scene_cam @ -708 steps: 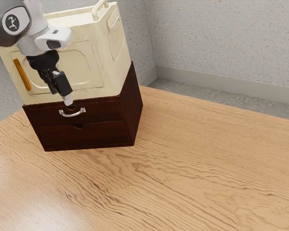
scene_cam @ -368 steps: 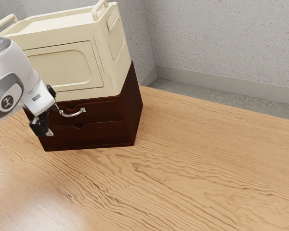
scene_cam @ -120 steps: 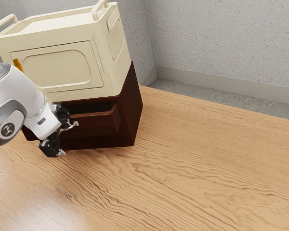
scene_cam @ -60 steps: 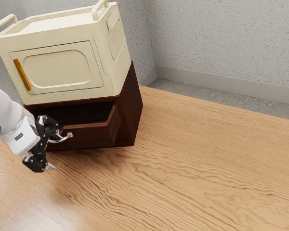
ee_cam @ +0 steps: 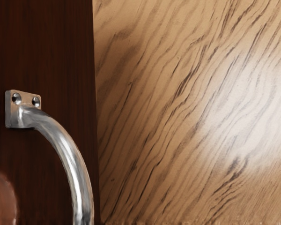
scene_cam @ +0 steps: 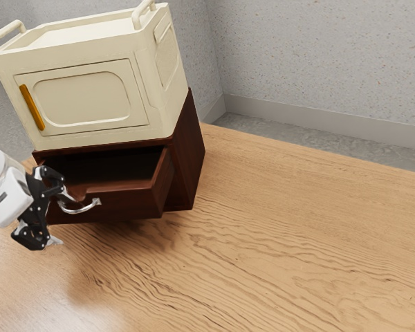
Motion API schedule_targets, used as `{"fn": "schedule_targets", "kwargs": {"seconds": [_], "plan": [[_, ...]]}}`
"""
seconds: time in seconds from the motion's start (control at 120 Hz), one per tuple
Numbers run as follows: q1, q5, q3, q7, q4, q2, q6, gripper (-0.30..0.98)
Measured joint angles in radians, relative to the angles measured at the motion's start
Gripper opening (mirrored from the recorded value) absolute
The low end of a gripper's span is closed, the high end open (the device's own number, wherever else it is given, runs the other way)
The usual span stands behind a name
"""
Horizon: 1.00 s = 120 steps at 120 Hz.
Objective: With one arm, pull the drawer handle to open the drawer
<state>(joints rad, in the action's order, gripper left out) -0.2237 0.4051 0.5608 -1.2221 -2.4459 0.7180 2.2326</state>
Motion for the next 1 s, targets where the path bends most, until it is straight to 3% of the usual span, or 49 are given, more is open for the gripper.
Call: {"fn": "schedule_targets", "kwargs": {"seconds": [0.2,0.317,0.425,0.533,0.725,0.758,0.85,1.0], "plan": [[-0.009,-0.004,-0.081,-0.006,0.131,-0.023,-0.045,0.67],[-0.084,-0.019,-0.108,0.017,0.287,-0.161,-0.074,0.68],[-0.116,-0.125,-0.107,0.043,0.407,-0.335,-0.099,0.68],[-0.150,-0.245,-0.114,0.079,0.759,-0.677,-0.221,0.68],[-0.241,-0.344,-0.110,0.185,0.885,-0.754,-0.392,0.68],[-0.219,-0.350,-0.131,0.202,0.887,-0.752,-0.415,0.68],[-0.018,-0.356,-0.309,0.243,0.891,-0.743,-0.469,0.69],[0.105,-0.352,-0.358,0.298,0.893,-0.743,-0.518,0.69]]}}
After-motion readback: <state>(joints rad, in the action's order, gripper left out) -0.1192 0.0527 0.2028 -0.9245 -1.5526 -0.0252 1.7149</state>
